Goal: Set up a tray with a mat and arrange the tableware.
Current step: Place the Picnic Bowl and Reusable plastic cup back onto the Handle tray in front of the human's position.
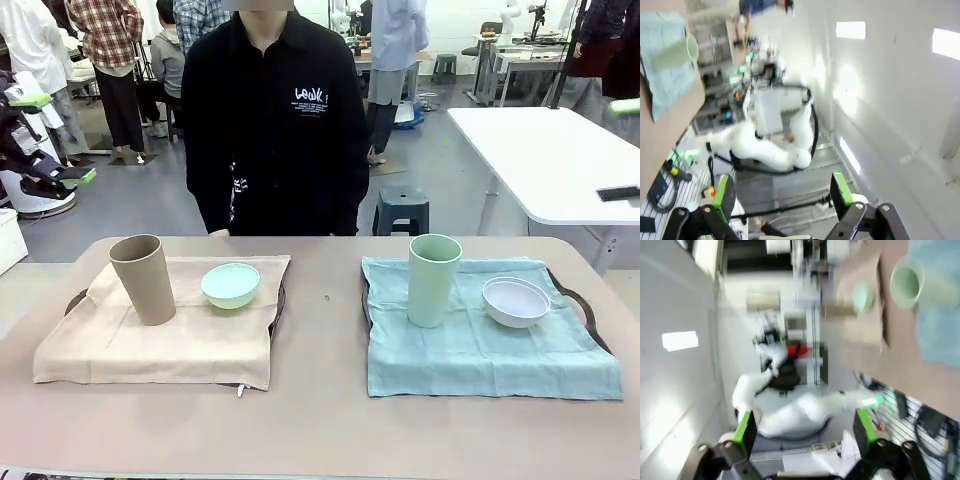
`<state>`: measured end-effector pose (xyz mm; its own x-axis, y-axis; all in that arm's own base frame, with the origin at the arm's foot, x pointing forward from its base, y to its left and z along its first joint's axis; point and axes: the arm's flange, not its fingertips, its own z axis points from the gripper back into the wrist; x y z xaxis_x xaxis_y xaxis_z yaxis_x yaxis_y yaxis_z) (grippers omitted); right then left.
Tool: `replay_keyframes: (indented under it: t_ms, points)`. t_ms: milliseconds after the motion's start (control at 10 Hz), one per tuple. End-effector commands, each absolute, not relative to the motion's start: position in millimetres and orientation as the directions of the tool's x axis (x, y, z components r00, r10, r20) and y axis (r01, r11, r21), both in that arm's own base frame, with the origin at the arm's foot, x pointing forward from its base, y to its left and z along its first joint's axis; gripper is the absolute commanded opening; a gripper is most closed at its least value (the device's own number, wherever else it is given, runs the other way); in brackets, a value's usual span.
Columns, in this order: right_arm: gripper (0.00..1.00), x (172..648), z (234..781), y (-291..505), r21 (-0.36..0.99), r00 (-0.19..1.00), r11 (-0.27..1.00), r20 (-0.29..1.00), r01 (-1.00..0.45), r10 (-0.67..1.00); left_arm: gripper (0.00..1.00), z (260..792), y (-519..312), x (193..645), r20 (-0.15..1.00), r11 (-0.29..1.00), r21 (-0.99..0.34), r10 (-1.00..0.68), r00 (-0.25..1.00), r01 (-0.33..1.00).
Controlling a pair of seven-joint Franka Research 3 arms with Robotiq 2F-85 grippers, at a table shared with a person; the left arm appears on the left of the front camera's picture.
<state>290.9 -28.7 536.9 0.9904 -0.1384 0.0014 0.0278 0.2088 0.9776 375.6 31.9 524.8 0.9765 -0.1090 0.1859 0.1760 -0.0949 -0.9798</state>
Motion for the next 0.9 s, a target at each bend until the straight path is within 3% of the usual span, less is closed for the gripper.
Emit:
replay_keyframes:
  t_ms: [0,100,200,800]
  points:
    - [1.0,287,512,-5,0.975,0.998,0.213,0.067,-0.062,-0.016,1.0,533,19,363,0.165,0.063,-0.985,0.052,0.985,0.162]
    - [1.0,284,507,10,0.966,0.995,0.239,0.101,-0.098,0.0,1.0,538,26,363,0.195,0.153,-0.972,0.111,0.975,0.177]
    - [1.0,291,526,-18,0.976,0.998,0.216,0.02,-0.005,-0.067,1.0,521,34,376,0.18,-0.042,-0.983,-0.032,0.983,0.179]
    - [1.0,291,526,-18,0.976,0.998,0.216,0.02,-0.005,-0.067,1.0,521,34,376,0.18,-0.042,-0.983,-0.032,0.983,0.179]
